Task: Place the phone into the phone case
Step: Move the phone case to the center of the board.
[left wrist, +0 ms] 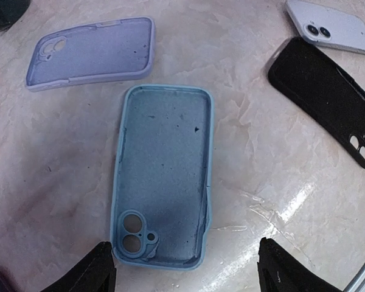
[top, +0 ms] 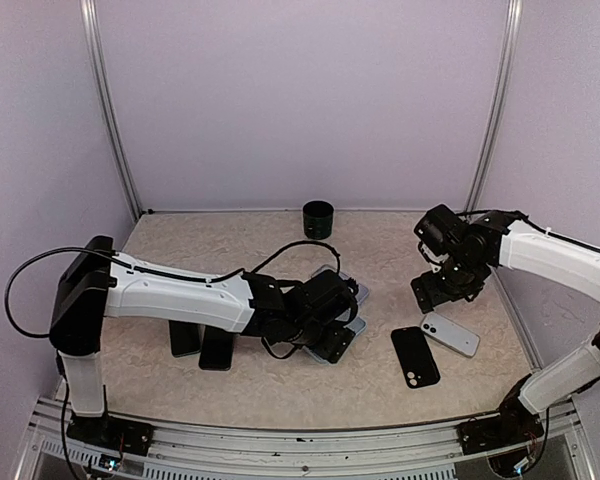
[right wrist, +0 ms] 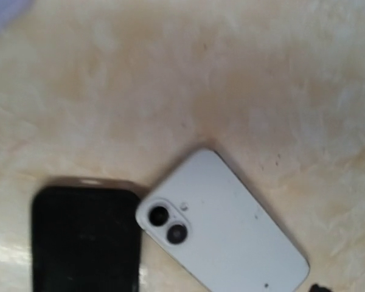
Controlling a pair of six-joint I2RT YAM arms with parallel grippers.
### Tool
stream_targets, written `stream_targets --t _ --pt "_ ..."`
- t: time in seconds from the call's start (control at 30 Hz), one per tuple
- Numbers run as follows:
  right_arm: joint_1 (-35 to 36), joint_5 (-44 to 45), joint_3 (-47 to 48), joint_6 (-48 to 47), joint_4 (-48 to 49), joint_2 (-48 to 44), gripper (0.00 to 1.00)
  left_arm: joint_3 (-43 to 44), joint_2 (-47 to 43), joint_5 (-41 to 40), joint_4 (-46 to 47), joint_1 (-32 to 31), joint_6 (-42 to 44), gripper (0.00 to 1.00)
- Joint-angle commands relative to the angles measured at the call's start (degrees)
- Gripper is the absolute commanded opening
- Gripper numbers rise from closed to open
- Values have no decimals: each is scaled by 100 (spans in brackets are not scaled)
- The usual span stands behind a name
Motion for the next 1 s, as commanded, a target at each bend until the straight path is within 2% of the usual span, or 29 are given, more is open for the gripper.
stream_targets --t 0.0,0.1,0.23,0.47,0.77,0.97 --pt "-127 67 205 -96 -357 326 90 313 462 37 29 -64 168 79" --pt "-132 543 490 83 -764 686 91 423 694 -208 -157 -79 194 79" --pt "43 682 607 286 -1026 1025 99 408 879 -566 -255 -172 229 79" --pt "434 1195 820 804 -1528 1380 99 283 1040 -1263 -503 -269 202 79" --pt "492 1214 678 984 -1485 1283 99 -390 567 -2085 -666 -57 86 78" --pt "475 756 416 592 -893 954 99 -625 325 -2115 -453 426 148 78"
